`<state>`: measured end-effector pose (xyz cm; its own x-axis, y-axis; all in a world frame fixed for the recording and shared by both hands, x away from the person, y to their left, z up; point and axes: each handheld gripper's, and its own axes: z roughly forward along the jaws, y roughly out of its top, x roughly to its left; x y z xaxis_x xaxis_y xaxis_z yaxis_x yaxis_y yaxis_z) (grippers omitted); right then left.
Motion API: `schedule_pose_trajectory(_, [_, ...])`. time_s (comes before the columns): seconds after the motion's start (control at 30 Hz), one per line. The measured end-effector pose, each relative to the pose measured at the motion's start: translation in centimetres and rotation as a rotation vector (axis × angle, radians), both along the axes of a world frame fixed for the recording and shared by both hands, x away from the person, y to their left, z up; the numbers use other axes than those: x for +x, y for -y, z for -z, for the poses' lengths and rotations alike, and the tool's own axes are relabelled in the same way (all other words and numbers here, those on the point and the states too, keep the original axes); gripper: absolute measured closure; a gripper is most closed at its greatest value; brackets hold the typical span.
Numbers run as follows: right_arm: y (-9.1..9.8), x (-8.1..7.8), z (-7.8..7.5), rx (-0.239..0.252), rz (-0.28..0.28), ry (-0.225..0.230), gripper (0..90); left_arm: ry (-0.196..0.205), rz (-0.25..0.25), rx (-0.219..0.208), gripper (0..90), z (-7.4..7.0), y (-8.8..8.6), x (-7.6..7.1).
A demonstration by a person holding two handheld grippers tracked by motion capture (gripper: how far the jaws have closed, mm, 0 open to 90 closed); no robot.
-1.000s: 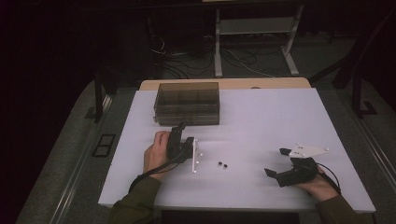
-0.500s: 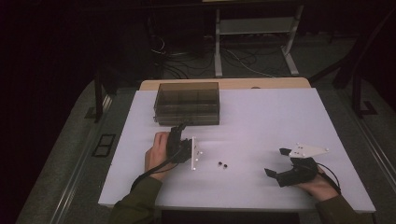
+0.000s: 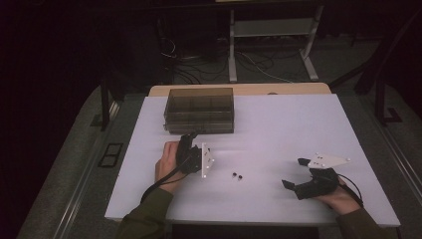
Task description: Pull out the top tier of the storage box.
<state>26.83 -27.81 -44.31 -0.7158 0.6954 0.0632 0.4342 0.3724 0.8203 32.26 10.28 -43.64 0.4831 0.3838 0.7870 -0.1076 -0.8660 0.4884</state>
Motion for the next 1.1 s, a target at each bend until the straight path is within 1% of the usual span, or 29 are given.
schedule_pose_trajectory(0.07, [0.0, 0.0, 0.0, 0.001, 0.001, 0.0, 1.9, -0.004, 0.001, -0.011, 26.9, 0.0, 0.0, 0.0])
schedule_pose_trajectory(0.13, [0.0, 0.0, 0.0, 0.0, 0.0, 0.0, 1.9, -0.017, -0.001, -0.021, 26.8, -0.1, -0.1, 0.1])
schedule_pose_trajectory(0.23, [0.0, 0.0, 0.0, 0.0, 0.0, 0.001, 1.9, -0.045, -0.002, -0.067, 26.7, -0.2, -0.3, 0.2])
schedule_pose_trajectory(0.27, [0.0, 0.0, 0.0, 0.0, 0.0, 0.0, 1.9, -0.052, -0.006, -0.072, 26.6, -0.3, -0.3, 0.2])
schedule_pose_trajectory(0.33, [0.0, 0.0, 0.0, -0.001, -0.001, 0.001, 1.9, -0.071, -0.007, -0.103, 25.9, -0.3, -0.4, 0.2])
schedule_pose_trajectory(0.4, [0.0, 0.0, 0.0, -0.001, 0.0, 0.001, 1.9, -0.087, -0.007, -0.114, 25.4, -0.5, -0.5, 0.3])
schedule_pose_trajectory(0.5, [-0.1, 0.0, 0.0, -0.002, -0.001, -0.003, 1.9, -0.108, -0.003, -0.143, 25.1, -0.5, -0.6, 0.4])
schedule_pose_trajectory(0.53, [-0.1, 0.0, 0.0, -0.002, -0.002, -0.003, 1.9, -0.113, -0.002, -0.144, 25.0, -0.5, -0.6, 0.4])
schedule_pose_trajectory(0.7, [0.0, 0.0, 0.0, 0.0, -0.001, -0.002, 1.9, -0.148, 0.003, -0.178, 24.5, -0.6, -0.7, 0.6])
schedule_pose_trajectory(0.83, [-0.1, 0.0, 0.1, -0.002, -0.004, -0.003, 1.9, -0.178, 0.002, -0.213, 24.2, -0.6, -0.8, 0.7])
schedule_pose_trajectory(0.87, [-0.1, 0.0, 0.1, -0.002, -0.004, -0.003, 1.9, -0.188, 0.003, -0.227, 24.2, -0.6, -0.8, 0.7])
schedule_pose_trajectory(0.97, [-0.1, 0.0, 0.1, -0.002, -0.003, -0.004, 1.9, -0.206, 0.0, -0.241, 24.0, -0.6, -0.9, 0.9])
schedule_pose_trajectory(1.0, [-0.1, 0.0, 0.1, -0.002, -0.003, -0.003, 1.9, -0.214, -0.001, -0.244, 23.9, -0.7, -1.0, 0.9])
schedule_pose_trajectory(1.1, [-0.1, 0.0, 0.1, -0.002, -0.004, -0.004, 1.9, -0.245, -0.003, -0.276, 23.4, -0.7, -1.1, 1.1])
